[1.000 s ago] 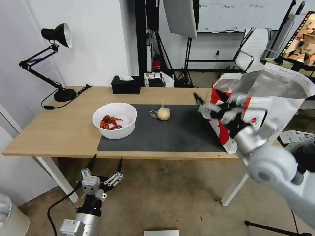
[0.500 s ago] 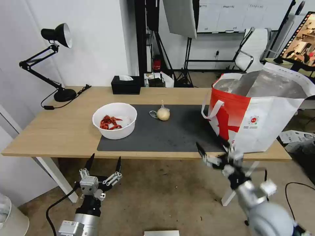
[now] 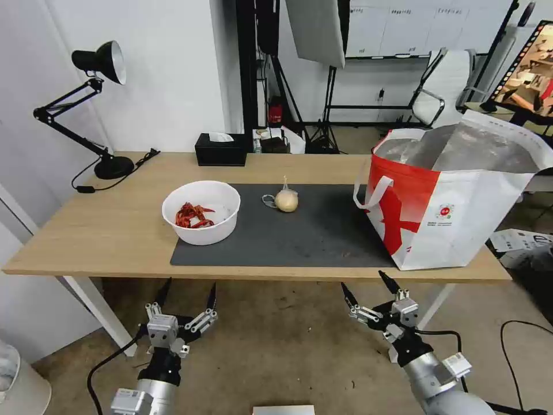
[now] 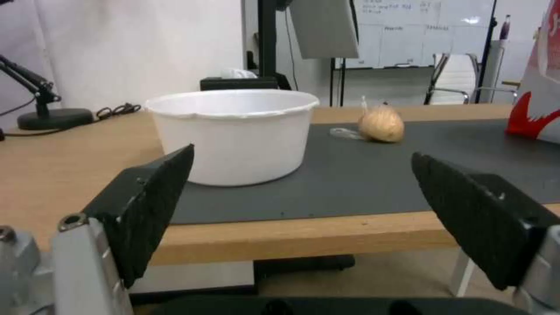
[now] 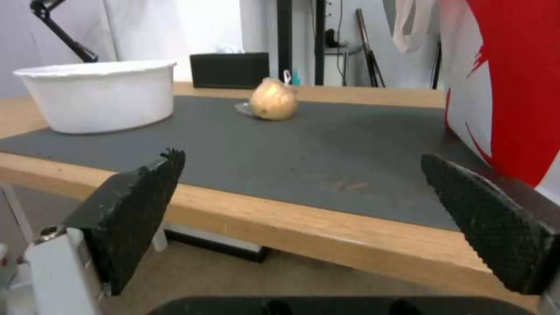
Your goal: Pick up the trash from the table and place it into the takeout bag.
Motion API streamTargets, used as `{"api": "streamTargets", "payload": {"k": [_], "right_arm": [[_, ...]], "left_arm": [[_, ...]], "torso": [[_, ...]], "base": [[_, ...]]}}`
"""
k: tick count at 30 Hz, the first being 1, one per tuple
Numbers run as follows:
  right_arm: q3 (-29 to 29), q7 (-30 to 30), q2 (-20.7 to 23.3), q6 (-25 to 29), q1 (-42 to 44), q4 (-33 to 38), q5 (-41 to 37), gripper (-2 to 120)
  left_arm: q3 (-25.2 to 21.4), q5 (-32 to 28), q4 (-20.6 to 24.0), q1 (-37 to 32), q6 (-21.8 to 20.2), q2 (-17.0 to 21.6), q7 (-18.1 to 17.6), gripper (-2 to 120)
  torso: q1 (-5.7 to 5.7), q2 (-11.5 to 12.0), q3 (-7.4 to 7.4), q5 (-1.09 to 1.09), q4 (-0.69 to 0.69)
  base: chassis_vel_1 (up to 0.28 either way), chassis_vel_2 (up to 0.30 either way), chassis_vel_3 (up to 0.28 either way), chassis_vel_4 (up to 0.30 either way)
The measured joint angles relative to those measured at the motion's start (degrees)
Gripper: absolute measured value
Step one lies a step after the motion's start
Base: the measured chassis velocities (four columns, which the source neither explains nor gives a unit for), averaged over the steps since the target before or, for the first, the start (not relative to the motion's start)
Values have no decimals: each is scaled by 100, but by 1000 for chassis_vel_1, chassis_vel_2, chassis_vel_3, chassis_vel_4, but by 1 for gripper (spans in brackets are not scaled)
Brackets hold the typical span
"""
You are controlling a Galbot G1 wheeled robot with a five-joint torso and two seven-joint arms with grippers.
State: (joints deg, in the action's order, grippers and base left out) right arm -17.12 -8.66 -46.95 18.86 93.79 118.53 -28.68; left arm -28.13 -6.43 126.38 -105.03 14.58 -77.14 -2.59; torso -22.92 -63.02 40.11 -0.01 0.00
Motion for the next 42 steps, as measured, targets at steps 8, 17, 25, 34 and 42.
{"api": "streamTargets", "payload": {"k": [8,17,25,34,42], "right_arm": [[278,-32,90,-192,-420,-53,-194,100],[787,1,561,-754,-1980,-76,-1151,100],[2825,-161,502,-1136,-4926,-1194,-2006,100],[4337,-765,-648,-1821,-7121,-2906,-2558,100],[4760,-985,-1716,-2569,-8000,-4324,-2563,100]], "left_arm": [[9,-13,-36,6,-36,-25,32,100],[147,-203,-127,263,-244,268,33,100],[77,-218,-115,213,-220,213,34,100],[9,-180,-124,152,-199,127,36,100],[-34,-178,-120,142,-194,109,23,100]], "torso": [[0,0,0,1,-2],[-1,0,0,-2,-4],[-2,1,1,-1,1],[-1,0,1,-2,0],[-2,1,1,-1,2]], "base": [[0,0,0,0],[0,0,0,0],[0,0,0,0],[0,0,0,0],[0,0,0,0]]}}
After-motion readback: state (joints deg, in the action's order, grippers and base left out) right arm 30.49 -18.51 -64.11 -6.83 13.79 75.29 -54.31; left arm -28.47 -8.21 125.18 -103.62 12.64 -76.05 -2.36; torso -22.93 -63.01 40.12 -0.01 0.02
